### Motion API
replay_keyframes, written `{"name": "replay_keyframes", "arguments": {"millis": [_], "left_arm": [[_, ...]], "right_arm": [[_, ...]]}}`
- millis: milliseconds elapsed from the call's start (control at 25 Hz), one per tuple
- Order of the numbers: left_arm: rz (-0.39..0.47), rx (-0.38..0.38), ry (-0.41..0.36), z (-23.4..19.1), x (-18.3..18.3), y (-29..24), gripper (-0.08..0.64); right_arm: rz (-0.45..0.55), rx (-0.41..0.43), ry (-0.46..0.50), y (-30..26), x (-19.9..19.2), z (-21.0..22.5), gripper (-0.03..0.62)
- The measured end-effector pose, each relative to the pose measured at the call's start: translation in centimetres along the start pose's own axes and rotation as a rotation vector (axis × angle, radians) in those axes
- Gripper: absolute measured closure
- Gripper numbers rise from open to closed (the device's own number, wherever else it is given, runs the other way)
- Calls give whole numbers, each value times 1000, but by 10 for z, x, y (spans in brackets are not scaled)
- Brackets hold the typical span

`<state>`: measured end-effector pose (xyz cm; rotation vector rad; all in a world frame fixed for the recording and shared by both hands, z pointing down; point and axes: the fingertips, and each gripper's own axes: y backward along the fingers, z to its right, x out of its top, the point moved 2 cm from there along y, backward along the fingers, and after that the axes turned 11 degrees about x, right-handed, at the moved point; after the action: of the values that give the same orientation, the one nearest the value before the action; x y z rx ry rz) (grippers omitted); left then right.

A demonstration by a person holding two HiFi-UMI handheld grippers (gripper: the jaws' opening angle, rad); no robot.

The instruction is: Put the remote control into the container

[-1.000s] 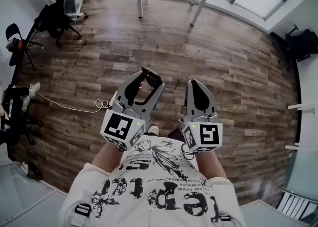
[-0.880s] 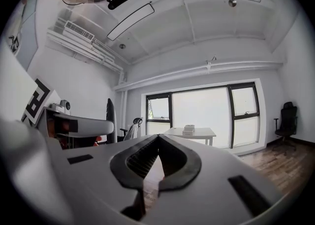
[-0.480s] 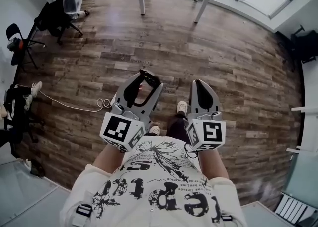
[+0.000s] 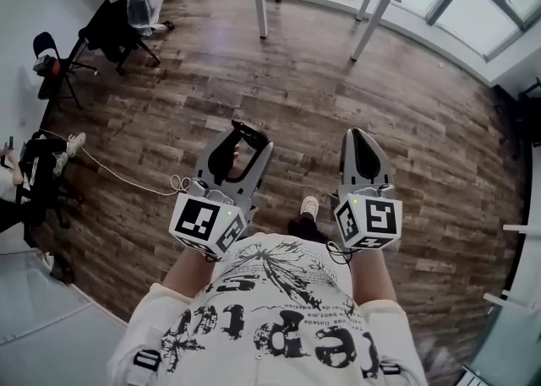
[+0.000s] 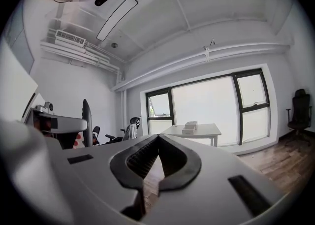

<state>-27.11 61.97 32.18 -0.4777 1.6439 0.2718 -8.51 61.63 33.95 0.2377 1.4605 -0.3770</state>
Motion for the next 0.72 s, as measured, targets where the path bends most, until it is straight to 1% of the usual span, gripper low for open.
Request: {"name": "replay_keyframes", "arguments": {"millis": [160, 360, 560, 640, 720], "left_arm": [[23, 34, -8, 24, 12, -46, 325], [44, 66, -18, 61, 17, -96, 325], [40, 75, -11, 83, 17, -134, 325], [31, 73, -6, 85, 16, -147, 325], [22, 70, -3, 83, 14, -157, 325]], "right_arm": [[27, 33, 16, -18, 17, 52, 589], [36, 68, 12, -29, 27, 111, 589], [25, 115, 14, -40, 29, 143, 589], [25, 117, 15, -46, 29, 153, 589], [20, 108, 49, -53, 27, 159, 589]]}}
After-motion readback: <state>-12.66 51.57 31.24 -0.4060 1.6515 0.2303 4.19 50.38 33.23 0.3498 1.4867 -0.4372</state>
